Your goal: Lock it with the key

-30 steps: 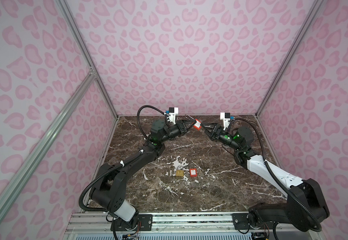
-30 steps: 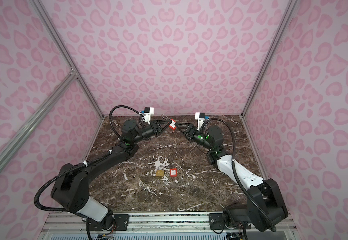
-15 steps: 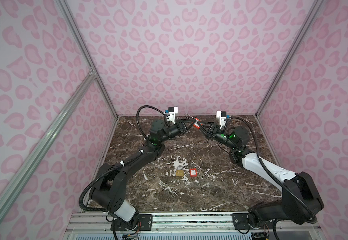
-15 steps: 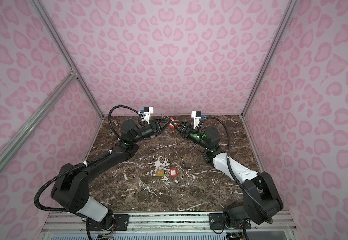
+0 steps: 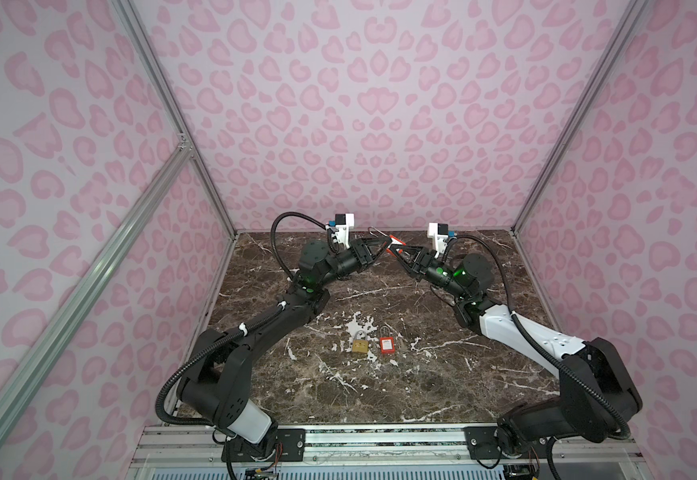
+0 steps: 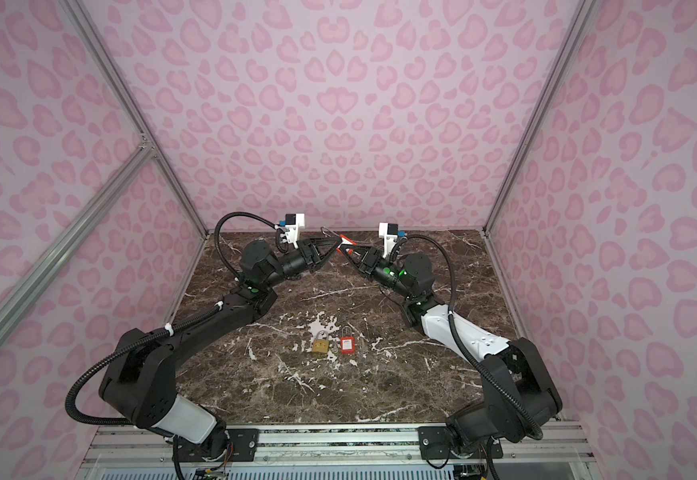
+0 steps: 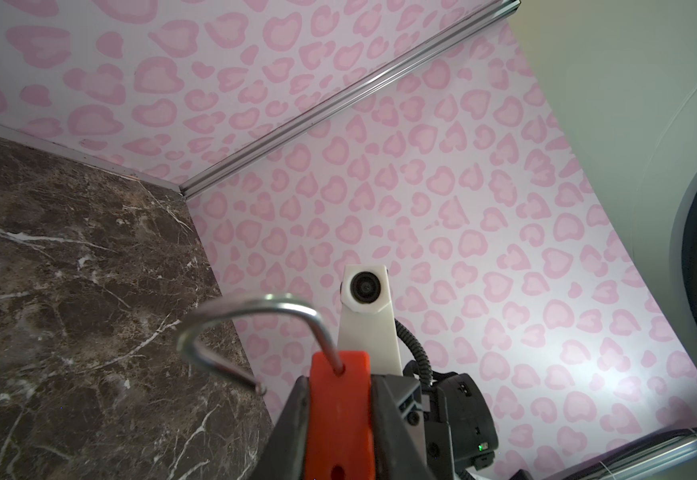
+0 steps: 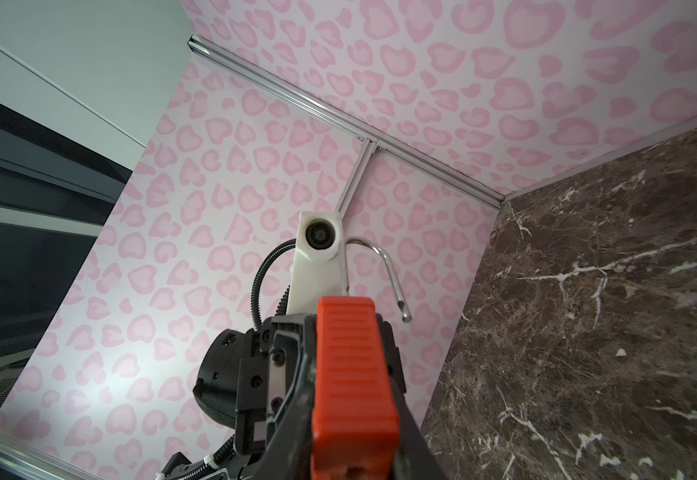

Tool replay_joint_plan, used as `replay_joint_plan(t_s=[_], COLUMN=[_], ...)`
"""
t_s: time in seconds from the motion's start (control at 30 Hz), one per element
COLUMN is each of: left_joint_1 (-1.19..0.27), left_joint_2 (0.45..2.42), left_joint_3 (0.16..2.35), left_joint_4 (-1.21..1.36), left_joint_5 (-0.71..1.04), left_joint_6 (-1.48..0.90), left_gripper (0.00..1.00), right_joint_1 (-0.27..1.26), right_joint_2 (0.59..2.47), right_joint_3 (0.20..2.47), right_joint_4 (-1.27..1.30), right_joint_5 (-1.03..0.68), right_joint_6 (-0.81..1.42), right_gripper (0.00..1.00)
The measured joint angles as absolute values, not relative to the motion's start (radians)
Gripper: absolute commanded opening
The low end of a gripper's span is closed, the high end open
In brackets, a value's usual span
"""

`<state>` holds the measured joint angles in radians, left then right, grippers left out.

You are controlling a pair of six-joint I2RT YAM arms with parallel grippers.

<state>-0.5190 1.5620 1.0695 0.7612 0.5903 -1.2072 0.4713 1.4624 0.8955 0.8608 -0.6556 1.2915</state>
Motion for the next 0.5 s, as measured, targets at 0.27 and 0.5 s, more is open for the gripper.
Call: replay_joint_plan(t_s=[0.27,0.5], left_joint_1=[-0.519,-0.516], left_joint_2=[1.558,1.543], left_joint_3=[1.067,1.057], left_joint_4=[0.776,0.768], left_joint_5=[0.588,0.587], left_joint_6=[-1.202,-1.200], left_gripper=[0.35,0.51], right_joint_1=[0.472,0.466], right_joint_2=[1.457,1.428], right_joint_3=[0.898,0.891], right_joint_4=[0.868,0.832], right_joint_5=[-0.655,-0.656], right_joint_6=[1.302,1.271], right_gripper=[0.17,0.15])
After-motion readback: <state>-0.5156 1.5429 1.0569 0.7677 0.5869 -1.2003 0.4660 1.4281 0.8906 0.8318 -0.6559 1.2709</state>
